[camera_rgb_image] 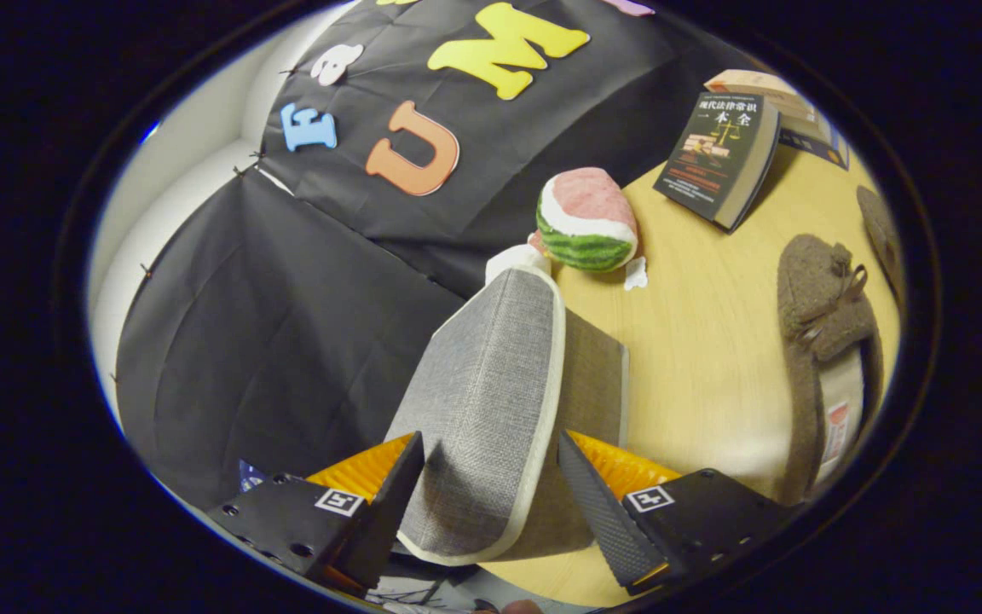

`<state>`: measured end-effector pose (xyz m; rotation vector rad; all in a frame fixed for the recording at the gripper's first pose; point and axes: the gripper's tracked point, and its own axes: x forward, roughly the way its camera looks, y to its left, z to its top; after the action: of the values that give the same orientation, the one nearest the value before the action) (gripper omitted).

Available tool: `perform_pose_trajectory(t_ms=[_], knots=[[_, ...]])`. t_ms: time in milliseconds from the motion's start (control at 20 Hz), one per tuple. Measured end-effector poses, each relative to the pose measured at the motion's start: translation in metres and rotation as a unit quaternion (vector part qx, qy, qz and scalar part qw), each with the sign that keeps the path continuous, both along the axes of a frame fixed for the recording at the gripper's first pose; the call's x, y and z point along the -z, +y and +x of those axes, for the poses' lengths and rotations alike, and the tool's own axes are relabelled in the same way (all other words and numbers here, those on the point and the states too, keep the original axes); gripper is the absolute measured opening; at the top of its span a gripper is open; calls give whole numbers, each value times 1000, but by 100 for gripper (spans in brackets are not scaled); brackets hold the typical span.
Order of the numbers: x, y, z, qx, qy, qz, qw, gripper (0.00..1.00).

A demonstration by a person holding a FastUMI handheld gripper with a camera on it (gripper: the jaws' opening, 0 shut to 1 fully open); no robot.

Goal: Open the storage box then place both shoes into the box .Put the left shoe in first, then the right shoe, with the right side of both shoes facing outward in a uniform manner.

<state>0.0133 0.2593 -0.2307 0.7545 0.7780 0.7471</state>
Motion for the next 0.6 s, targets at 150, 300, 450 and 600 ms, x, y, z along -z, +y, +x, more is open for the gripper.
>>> perform_pose_trajectory(t_ms=[150,300,450,600], knots=[[-5,-5,3,-5,6,2,1000,93],[-25,-15,21,11,-26,-1,1000,61],[-52,-24,25,19,-53,-17,998,26],[-82,-12,16,-6,-79,-19,997,0]])
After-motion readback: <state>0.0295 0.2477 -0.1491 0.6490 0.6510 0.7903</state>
